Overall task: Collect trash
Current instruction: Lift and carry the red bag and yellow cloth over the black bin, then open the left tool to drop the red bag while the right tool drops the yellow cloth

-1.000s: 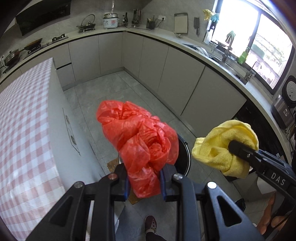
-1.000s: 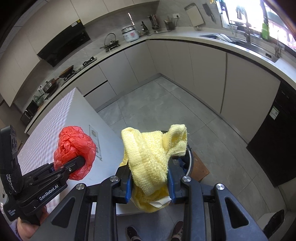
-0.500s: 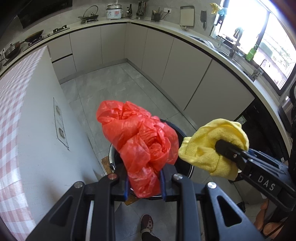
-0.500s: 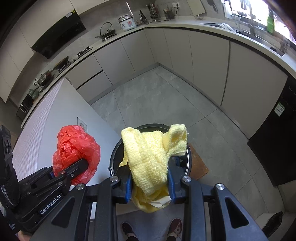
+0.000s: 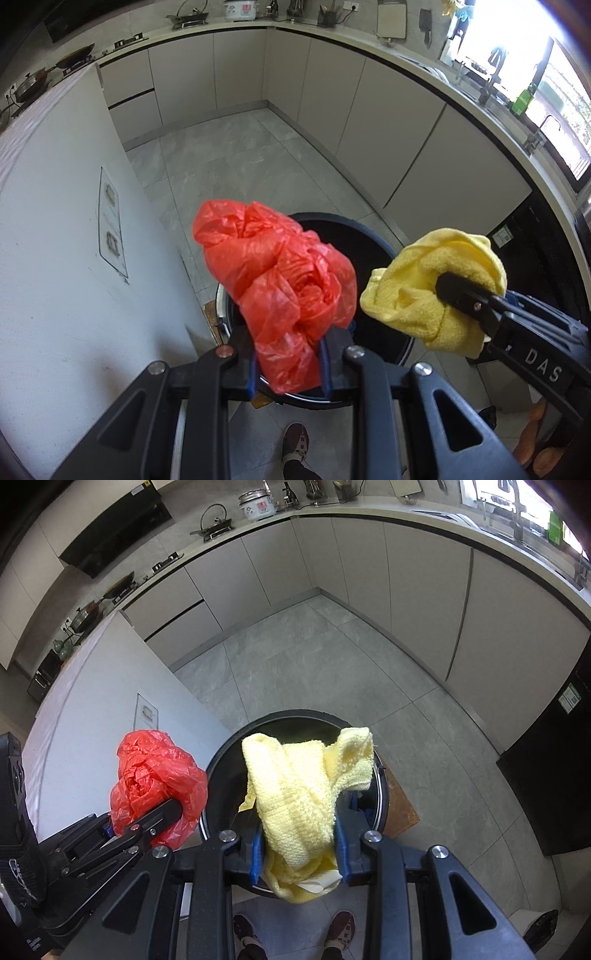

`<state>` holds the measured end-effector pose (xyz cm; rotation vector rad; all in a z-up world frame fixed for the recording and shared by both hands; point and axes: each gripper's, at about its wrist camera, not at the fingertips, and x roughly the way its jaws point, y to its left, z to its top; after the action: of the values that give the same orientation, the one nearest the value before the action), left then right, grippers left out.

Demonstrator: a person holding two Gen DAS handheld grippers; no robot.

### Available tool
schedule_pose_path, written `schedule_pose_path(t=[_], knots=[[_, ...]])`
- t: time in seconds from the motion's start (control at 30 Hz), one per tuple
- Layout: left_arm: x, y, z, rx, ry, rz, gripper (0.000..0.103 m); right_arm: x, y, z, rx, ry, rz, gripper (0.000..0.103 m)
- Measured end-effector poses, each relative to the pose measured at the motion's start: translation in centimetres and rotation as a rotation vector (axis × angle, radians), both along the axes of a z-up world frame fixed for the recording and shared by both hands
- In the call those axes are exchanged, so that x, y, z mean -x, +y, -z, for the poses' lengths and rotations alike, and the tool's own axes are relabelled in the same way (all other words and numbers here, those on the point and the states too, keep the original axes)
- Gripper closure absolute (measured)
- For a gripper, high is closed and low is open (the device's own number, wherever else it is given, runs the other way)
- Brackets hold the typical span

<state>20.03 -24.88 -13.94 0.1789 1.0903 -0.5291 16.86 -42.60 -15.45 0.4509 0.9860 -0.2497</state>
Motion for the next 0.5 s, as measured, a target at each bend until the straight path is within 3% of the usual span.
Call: schedule_pose_path(t=[0.5], knots=[[-0.9,-1.8,3.1,-0.030,0.072,0.000,0.076,-3.0,-0.5,3.9,0.015,0.076,-0.029,0.070]])
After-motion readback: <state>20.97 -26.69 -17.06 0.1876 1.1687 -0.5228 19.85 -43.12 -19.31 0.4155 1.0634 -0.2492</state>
